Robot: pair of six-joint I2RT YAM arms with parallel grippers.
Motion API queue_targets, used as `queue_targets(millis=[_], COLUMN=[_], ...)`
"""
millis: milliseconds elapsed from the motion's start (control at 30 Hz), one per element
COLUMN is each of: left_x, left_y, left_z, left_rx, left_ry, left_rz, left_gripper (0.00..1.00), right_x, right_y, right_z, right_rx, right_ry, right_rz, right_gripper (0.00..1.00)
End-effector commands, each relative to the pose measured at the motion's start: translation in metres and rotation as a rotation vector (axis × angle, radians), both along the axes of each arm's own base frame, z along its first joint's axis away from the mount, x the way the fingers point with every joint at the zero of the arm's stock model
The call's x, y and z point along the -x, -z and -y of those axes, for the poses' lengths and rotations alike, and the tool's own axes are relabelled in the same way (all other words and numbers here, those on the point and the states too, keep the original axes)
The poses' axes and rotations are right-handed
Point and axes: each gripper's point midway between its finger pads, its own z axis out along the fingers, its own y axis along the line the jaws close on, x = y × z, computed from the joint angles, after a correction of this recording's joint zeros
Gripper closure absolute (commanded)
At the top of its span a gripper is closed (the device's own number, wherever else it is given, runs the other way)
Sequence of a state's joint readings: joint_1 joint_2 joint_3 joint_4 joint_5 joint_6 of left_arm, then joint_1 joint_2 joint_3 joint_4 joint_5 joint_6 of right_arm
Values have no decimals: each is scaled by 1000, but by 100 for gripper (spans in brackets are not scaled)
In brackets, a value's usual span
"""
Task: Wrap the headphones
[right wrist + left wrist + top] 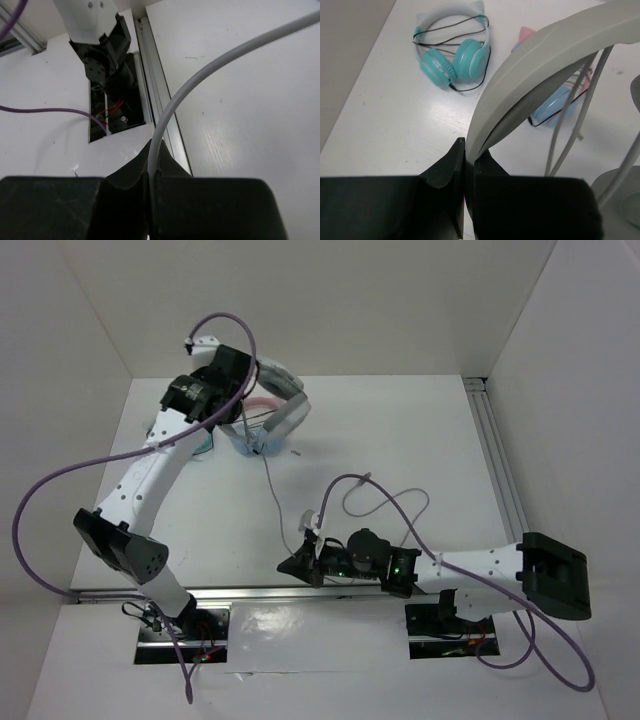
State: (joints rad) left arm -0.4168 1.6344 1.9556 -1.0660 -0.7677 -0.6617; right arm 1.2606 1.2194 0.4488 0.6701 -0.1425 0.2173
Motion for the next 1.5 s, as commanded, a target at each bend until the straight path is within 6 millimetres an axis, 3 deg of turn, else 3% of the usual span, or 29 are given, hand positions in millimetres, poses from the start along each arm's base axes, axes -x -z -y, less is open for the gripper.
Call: queue_targets(millis=[0, 33, 100, 133, 200, 333, 367, 400, 467, 567, 633, 700, 900, 967, 1033, 1200, 1300, 1333, 1433, 1467], left_x=[5, 10, 19, 20, 30, 51, 58, 66, 75, 93, 110, 127, 166, 182, 194, 220, 222, 221, 226, 228], left_y=[14, 27, 49, 56, 70, 80, 82, 85, 91, 99, 104, 93, 87, 90, 80, 70, 49, 33, 0, -21], left_z=[15, 18, 24, 28, 35, 53, 60, 58, 70, 76, 87, 96, 118, 115, 116, 121, 116, 112, 112, 114], left_rx=[-77, -93, -132, -139, -178, -214, -226, -247, -230, -245, -232, -213, -206, -225, -209, -115, -93, -81, -6, 30], left_ry=[-60, -60, -15, 7, 63, 214, 250, 272, 334, 416, 496, 575, 820, 853, 883, 1022, 1026, 1001, 1034, 1053], left_rz=[13, -31, -113, -128, -178, -219, -224, -239, -245, -266, -283, -232, -217, -250, -236, -230, -173, -142, -63, -15], left_gripper=[100, 100, 100, 100, 100, 100, 100, 100, 100, 100, 100, 100, 100, 100, 100, 100, 100, 100, 100, 100], right_x=[-13, -20, -34, -42, -54, -95, -105, -116, -127, -150, -168, -179, -220, -233, -244, -261, -270, -272, -253, -256], right_y=[-34, -57, -67, -90, -109, -138, -160, -169, -190, -203, -200, -196, -191, -188, -177, -182, -170, -162, -141, -135], right_z=[6, 5, 22, 25, 41, 86, 98, 110, 124, 141, 155, 161, 188, 193, 193, 180, 168, 161, 118, 113], right_rx=[81, 63, 124, 107, 131, 238, 231, 247, 260, 302, 345, 340, 300, 302, 323, 297, 324, 337, 304, 279], right_ry=[131, 165, 259, 303, 373, 615, 689, 742, 801, 880, 940, 967, 1066, 1080, 1068, 1011, 929, 897, 635, 587], right_rz=[116, 138, 185, 203, 261, 352, 360, 376, 395, 436, 443, 437, 415, 411, 392, 381, 358, 349, 320, 287], right_gripper=[100, 100, 100, 100, 100, 100, 100, 100, 100, 100, 100, 100, 95, 95, 97, 97, 93, 90, 82, 80])
